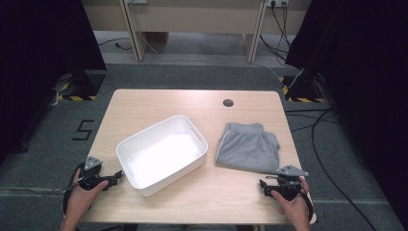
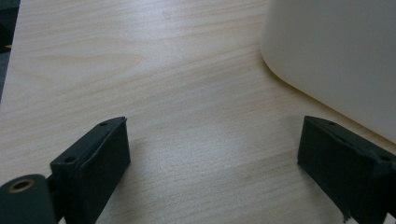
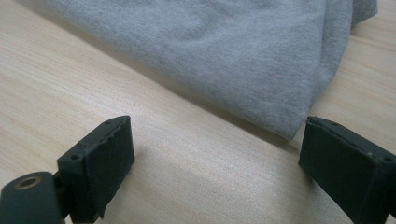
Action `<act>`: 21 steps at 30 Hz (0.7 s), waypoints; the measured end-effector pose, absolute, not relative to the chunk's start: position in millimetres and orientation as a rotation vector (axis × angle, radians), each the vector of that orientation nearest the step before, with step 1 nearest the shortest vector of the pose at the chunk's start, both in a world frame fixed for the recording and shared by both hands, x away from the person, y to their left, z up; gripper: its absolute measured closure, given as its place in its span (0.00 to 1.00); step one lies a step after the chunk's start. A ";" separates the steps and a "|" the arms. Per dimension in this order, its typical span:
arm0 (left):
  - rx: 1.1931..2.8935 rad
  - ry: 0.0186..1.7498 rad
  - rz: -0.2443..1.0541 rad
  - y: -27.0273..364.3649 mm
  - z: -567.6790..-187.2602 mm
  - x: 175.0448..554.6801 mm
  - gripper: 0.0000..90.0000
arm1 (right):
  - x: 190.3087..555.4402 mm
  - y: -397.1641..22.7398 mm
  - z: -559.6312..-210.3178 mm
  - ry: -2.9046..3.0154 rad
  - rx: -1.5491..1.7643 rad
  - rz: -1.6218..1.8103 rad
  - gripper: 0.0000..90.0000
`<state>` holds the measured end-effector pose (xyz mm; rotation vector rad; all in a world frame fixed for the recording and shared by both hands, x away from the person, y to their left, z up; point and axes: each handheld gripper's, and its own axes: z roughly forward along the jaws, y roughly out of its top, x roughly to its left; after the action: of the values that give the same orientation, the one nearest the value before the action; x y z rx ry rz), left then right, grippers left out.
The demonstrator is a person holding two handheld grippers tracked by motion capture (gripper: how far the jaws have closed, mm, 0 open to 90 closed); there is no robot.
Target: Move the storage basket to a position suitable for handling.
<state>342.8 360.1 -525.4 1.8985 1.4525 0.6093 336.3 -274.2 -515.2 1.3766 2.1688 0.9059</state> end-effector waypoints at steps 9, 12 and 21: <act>1.898 1.453 0.609 360.1 -525.4 342.8 0.09 | 336.5 -274.0 -515.3 2.168 1.377 0.908 0.12; 1.899 1.453 0.609 360.0 -525.3 342.6 0.09 | 336.8 -274.3 -515.0 2.173 1.367 0.905 0.13; 1.900 1.453 0.609 360.1 -525.3 342.6 0.09 | 330.9 -274.5 -504.3 2.140 1.324 0.999 0.22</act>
<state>342.6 360.1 -525.3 1.8997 1.4528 0.6093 330.9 -274.5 -504.3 1.3237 2.1404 0.9989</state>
